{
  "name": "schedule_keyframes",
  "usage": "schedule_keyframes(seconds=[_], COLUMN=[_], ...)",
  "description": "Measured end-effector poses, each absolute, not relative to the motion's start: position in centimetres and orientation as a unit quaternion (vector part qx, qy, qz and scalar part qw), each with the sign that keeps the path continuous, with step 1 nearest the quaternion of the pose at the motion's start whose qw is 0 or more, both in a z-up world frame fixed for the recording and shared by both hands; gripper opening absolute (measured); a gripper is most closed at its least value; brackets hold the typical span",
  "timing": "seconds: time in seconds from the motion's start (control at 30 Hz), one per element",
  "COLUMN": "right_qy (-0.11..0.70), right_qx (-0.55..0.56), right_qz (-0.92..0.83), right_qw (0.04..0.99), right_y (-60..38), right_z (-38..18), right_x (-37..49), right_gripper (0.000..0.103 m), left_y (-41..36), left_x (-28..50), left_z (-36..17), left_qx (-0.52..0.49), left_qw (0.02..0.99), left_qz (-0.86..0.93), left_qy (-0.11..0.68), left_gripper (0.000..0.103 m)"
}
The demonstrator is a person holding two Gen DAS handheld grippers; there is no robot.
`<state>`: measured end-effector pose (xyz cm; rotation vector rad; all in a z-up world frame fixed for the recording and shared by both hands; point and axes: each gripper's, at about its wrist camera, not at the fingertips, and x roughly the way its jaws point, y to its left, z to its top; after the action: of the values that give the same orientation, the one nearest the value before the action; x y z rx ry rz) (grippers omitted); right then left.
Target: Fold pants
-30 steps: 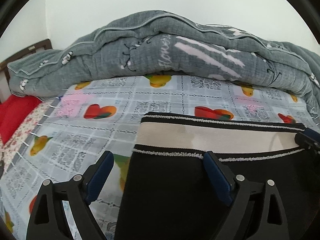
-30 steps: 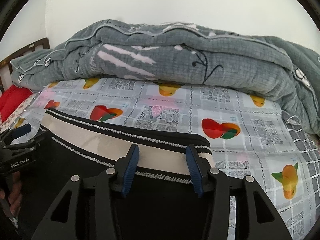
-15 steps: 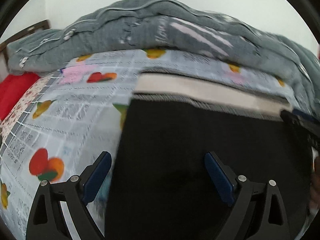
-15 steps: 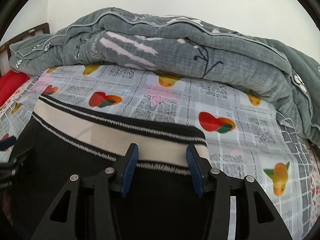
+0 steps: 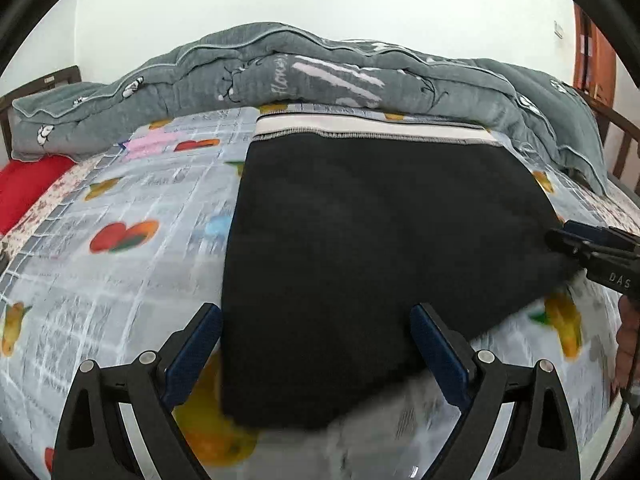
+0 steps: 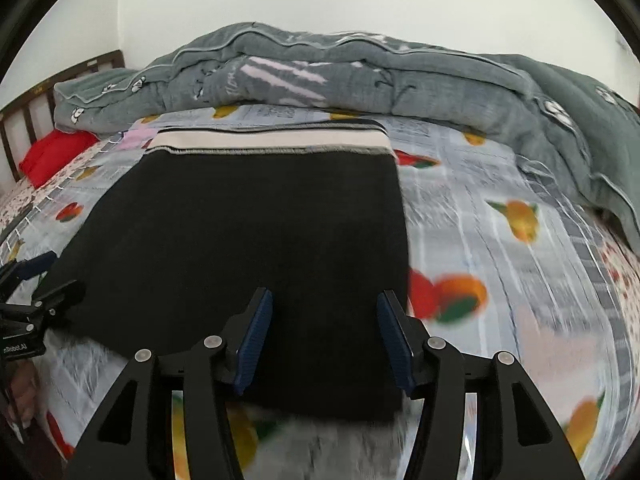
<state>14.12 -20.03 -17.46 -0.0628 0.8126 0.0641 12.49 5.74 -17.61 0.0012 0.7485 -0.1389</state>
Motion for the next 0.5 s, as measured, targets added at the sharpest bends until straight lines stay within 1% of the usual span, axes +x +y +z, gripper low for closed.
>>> schedule_keyframes(seconds=[0.1,0.13,0.23,0.3,0.47,0.5], right_qy=[0.395,0.391,0.394,0.389,0.380,0.381], right_qx=[-0.049,-0.052,-0.037,-0.026,-0.005,-0.004], right_qz=[0.024,0.025,0.025,0.023,0.031,0.029], right_qw=[0.917,0.918,0.918,0.921,0.924,0.924], right_y=[-19.9,-19.9,-20.3,-20.6,-21.2,-21.2], right_z=[-18.4,-18.5,-18.8,-19.1,-19.4,-19.4], right_x=[13.3,13.2,13.6,13.5,13.3,13.3], right_gripper=[0.057,0.057,0.060,0.063,0.065,0.066], left_y=[8.0,8.2,7.8,7.9,8.2,8.1], left_x=[11.6,11.4,10.2,9.1,8.5,8.7], left_z=[-18.1,-18.2,-18.5,-18.4,-18.2,-18.2], left_qx=[-0.045,-0.035,0.050,0.059,0.080,0.092], left_qw=[0.914,0.914,0.916,0.920,0.920,0.919], left_qz=[-0.086,-0.082,-0.040,-0.053,-0.039,-0.032], left_qy=[0.394,0.395,0.396,0.385,0.381,0.381], left_gripper=[0.098,0.098,0.098,0.098,0.098,0.095])
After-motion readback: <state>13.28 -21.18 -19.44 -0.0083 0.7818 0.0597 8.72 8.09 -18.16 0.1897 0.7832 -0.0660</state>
